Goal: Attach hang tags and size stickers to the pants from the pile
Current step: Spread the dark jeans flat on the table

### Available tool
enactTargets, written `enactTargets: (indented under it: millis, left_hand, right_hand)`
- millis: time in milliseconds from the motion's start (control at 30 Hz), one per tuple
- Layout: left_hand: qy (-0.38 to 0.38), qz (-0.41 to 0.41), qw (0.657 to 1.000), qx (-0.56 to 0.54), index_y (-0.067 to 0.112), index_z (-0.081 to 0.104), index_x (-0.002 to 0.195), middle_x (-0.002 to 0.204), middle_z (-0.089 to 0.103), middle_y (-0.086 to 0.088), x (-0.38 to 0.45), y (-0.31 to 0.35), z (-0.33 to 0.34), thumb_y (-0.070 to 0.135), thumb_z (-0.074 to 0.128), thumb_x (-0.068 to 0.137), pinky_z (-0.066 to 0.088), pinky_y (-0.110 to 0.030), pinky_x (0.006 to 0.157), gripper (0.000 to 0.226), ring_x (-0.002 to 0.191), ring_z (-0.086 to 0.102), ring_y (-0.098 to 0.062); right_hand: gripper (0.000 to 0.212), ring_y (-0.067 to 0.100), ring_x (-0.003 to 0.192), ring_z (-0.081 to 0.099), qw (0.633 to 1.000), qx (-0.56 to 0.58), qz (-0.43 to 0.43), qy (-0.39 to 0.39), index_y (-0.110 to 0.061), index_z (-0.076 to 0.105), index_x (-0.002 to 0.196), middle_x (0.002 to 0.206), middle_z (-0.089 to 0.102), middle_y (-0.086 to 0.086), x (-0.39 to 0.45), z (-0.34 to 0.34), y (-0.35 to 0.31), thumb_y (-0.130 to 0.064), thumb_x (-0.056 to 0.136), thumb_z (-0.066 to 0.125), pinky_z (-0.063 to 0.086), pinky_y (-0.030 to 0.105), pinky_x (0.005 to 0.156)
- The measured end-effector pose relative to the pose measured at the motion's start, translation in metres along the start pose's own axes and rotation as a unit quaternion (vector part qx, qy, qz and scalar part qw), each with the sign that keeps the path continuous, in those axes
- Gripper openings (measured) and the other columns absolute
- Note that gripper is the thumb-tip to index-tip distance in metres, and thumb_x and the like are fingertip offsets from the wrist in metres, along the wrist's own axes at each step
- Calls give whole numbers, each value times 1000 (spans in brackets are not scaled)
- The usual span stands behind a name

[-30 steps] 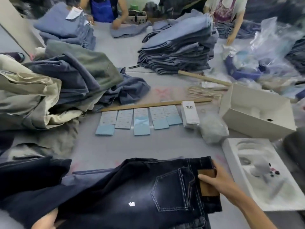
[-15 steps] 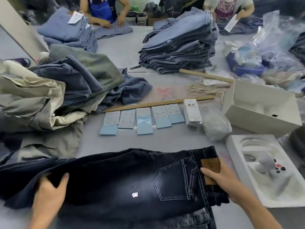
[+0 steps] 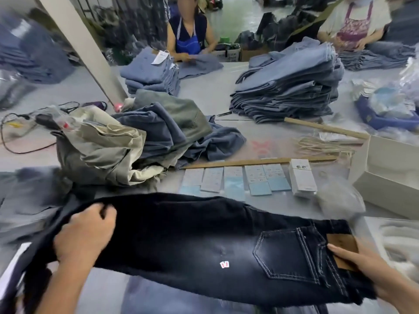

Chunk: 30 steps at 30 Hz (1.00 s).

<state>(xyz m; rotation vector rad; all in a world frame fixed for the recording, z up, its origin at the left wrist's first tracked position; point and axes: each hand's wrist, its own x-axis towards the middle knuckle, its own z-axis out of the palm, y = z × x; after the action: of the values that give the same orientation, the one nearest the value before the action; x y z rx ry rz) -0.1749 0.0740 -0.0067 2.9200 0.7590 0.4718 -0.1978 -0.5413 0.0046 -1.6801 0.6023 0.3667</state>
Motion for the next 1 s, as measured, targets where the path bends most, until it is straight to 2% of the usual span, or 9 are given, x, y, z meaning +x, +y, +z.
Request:
enactTargets:
  millis: [133,200,333,467,533,633,733,867,1000]
  left_hand:
    - [-353,69,930,71,31,42,141,147,46,-7,-115,83,58,54,42,101,49,-40,98,46,130,50,-29]
    - [-331,51,938,94,31,33,150,147,38,-3,-135,91,80,53,41,102,49,-36,97,53,130,45,-23]
    - [-256,164,950,-78,31,54,139,128,51,9,-157,122,80,42,54,101,51,-33,87,40,110,54,-13]
    - [-444,128,782,-418,48,63,120,110,65,12,-178,177,56,39,69,95,48,-14,87,27,100,63,1]
    - [-458,125,753,-457,59,59,123,116,66,20,-180,194,55,55,68,88,44,-9,90,37,109,61,5]
    - [-336,174,876,-300,49,45,144,143,43,27,-172,180,66,52,68,88,40,-26,105,60,132,43,1]
    - [-176,74,975,-115,19,52,148,151,45,-13,-143,126,80,19,84,72,39,-56,106,82,136,44,-36]
    - [-216,-81,971,55,18,34,157,154,40,-12,-95,49,81,26,72,83,36,-55,110,83,140,39,-34]
    - [-242,-97,965,-9,22,48,149,129,65,-8,-79,32,76,16,55,96,53,-42,88,54,114,62,-31]
  right_hand:
    - [31,25,86,69,988,-136,2,70,-2,66,116,94,74,11,18,5,26,-5,87,77,51,33,68]
    - [28,15,81,71,987,-135,-20,80,-9,68,113,91,75,2,13,8,18,-9,87,78,48,25,62]
    - [23,8,74,74,996,-73,-18,48,-28,64,110,85,78,-9,-11,21,-12,-17,92,72,53,22,60]
    - [41,12,85,74,996,-71,-57,-24,-35,54,126,111,70,-2,-34,67,-29,-13,95,68,57,23,62]
    - [42,16,86,74,992,-88,-87,-33,-39,52,125,112,67,0,-41,89,-35,-13,96,68,58,26,63]
    - [35,18,81,73,988,-98,-117,3,-33,61,119,97,74,-1,-46,96,-52,-9,95,68,56,23,59]
    - [25,17,70,74,988,-101,-118,23,-26,69,110,83,77,-3,-46,78,-70,-7,94,68,58,29,60]
    - [33,10,68,73,977,-156,-143,-17,-39,62,113,84,76,-5,-46,92,-84,-14,93,71,56,23,56]
    - [40,3,70,68,963,-209,-150,-81,-41,46,120,96,67,-6,-39,178,-60,-23,93,69,53,21,54]
